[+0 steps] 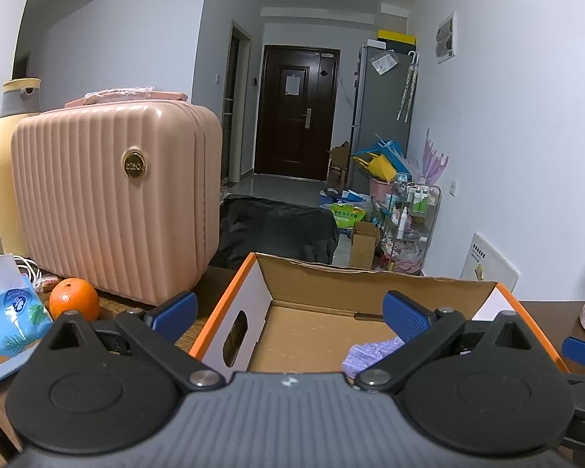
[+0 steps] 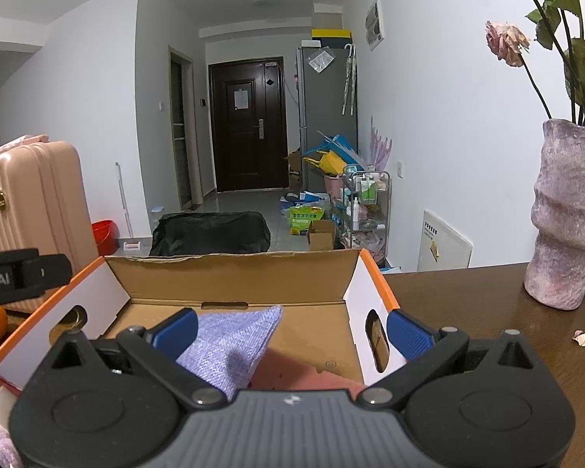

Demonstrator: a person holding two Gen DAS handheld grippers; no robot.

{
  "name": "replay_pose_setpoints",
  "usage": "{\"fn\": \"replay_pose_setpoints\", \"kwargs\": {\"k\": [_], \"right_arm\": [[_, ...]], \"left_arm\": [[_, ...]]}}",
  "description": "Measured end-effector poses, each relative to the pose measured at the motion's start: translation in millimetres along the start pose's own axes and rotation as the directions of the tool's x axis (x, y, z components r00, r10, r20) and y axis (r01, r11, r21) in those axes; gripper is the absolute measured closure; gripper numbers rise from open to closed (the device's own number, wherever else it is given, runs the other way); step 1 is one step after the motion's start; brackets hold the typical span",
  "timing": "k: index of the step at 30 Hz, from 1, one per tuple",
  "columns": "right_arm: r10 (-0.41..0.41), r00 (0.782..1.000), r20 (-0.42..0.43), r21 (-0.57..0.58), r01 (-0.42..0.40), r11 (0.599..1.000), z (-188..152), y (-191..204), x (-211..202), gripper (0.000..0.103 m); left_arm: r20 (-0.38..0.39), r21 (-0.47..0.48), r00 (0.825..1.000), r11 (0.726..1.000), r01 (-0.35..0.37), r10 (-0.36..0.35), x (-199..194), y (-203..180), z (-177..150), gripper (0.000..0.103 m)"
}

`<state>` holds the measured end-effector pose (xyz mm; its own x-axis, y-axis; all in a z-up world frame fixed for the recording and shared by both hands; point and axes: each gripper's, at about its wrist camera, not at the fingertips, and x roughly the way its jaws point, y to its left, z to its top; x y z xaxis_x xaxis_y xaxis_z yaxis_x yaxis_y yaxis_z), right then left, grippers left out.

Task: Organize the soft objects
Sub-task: 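Lower both held items into the box and open both grippers, then withdraw both grippers from the box back toward the soft toys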

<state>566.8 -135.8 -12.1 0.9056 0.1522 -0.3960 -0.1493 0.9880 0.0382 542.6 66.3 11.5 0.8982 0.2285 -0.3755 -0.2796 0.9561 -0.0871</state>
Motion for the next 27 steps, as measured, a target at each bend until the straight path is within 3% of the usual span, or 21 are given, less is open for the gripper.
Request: {"fn": "replay_pose_setpoints", "kwargs": {"k": [27], "right_arm": [[0.033, 0.999, 0.023, 0.009, -0.033, 0.999, -15, -5, -33, 0.0]], "left_arm": [[0.021, 0.047, 1.0, 0.999, 0.0, -0.001, -30, 2, -16, 0.0]]}}
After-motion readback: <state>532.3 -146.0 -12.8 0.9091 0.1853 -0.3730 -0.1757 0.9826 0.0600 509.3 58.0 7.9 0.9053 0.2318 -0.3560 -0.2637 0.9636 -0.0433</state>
